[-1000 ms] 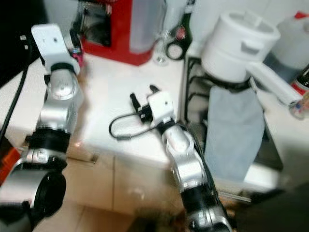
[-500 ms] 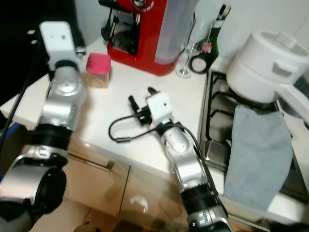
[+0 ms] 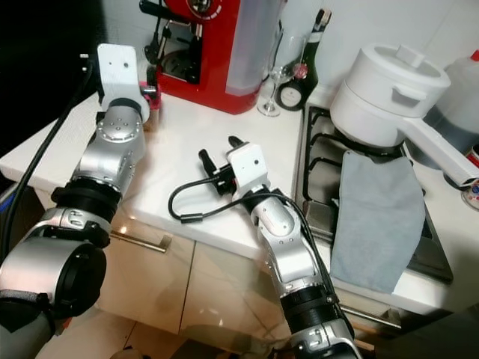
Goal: Restocking fridge
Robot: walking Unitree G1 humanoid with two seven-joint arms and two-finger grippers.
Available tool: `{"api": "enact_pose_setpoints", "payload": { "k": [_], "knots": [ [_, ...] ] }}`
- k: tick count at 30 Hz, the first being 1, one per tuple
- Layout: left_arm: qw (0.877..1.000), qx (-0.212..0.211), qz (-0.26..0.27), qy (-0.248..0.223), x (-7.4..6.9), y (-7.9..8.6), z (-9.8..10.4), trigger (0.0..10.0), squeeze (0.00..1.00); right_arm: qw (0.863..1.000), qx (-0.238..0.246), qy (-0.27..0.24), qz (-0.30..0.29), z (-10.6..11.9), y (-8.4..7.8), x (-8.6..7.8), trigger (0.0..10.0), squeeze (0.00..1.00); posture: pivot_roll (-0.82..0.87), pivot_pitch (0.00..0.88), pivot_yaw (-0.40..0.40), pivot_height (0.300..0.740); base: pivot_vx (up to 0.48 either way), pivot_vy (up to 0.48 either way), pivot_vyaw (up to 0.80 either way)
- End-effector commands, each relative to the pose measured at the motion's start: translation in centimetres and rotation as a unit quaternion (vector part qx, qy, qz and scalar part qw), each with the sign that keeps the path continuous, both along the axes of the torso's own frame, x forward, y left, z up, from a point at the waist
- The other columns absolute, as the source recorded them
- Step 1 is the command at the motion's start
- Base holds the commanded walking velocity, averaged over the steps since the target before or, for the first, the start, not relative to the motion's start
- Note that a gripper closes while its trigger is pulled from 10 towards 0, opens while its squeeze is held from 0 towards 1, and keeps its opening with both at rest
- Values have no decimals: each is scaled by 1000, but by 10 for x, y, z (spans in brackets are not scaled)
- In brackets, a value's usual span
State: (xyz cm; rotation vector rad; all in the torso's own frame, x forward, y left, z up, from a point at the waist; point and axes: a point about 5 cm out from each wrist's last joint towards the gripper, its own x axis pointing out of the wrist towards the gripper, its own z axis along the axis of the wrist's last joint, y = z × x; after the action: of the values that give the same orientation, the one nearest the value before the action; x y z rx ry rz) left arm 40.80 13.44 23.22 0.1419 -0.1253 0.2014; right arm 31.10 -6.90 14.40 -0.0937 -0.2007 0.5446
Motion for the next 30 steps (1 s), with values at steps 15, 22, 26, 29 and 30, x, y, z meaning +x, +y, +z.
{"api": "enact_pose_setpoints", "payload": {
  "k": [15, 22, 26, 29, 30],
  "knots": [
    [999, -14, 4, 41, 5, -8, -15, 10000, 0, 1000, -1, 13, 0, -1, -5, -4, 10000, 0, -38, 0, -151, 740, 0, 0, 0],
    [1000, 7, 26, 15, 6, -3, -5, 10000, 0, 1000, -1, 17, 2, -3, -5, -6, 10000, 0, -42, 0, -153, 740, 0, 0, 0],
    [999, 19, 29, 7, 7, -3, -3, 10000, 0, 1000, -2, 21, 4, -3, -4, -7, 10000, 0, -39, 0, -158, 740, 0, 0, 0],
    [999, 19, 33, 8, 7, 2, -4, 10000, 0, 1000, -3, 21, 7, -3, -4, -8, 10000, 0, -41, 0, -161, 740, 0, 0, 0],
    [999, 19, 33, 2, 7, 4, -2, 10000, 0, 1000, -2, 19, 8, -2, -4, -8, 10000, 0, -41, 0, -161, 740, 0, 0, 0]
  ]
}}
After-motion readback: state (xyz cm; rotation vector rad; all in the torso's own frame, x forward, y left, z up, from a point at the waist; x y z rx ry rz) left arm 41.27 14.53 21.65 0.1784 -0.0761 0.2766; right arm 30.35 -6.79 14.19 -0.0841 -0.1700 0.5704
